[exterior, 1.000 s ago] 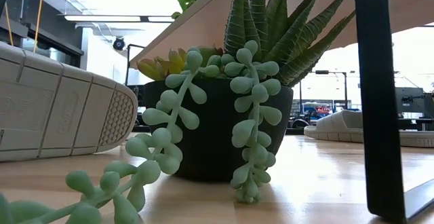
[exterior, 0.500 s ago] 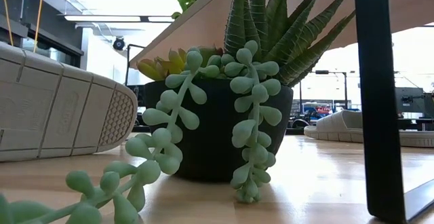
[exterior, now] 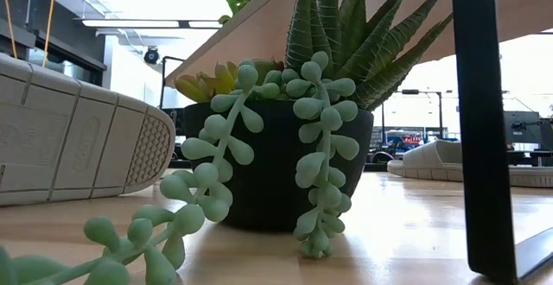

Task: Pick and place slides into the shelf
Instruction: Put the left black slide on the shelf

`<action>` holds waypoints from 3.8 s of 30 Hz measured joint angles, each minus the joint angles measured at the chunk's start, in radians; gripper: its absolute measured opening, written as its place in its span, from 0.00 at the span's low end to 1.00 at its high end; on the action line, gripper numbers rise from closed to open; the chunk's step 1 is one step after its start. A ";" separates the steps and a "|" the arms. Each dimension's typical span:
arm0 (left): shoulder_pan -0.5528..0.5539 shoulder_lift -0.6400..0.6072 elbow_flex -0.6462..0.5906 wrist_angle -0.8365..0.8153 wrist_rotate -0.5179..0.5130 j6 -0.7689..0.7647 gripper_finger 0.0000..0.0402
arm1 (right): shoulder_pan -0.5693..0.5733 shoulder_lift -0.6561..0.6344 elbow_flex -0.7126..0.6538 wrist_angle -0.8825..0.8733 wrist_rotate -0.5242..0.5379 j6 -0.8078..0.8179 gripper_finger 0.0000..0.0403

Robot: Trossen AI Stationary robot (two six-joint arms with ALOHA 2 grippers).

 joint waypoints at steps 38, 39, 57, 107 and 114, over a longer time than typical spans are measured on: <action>0.000 -0.028 -0.162 0.126 0.089 0.042 0.00 | 0.170 0.207 0.000 -0.005 0.308 0.288 0.11; 0.000 -0.028 -0.162 0.126 0.089 0.046 0.00 | 0.170 0.207 0.000 -0.005 0.308 0.288 0.11; -0.001 -0.025 -0.162 0.253 0.081 -0.030 0.01 | 0.259 0.127 0.002 0.104 0.348 0.127 0.11; -0.001 0.052 -0.162 0.275 0.119 -0.033 0.01 | 0.224 0.132 0.000 -0.204 0.342 0.380 0.11; -0.001 0.052 -0.162 0.275 0.127 -0.033 0.01 | 0.248 0.140 0.000 -0.073 0.342 0.250 0.11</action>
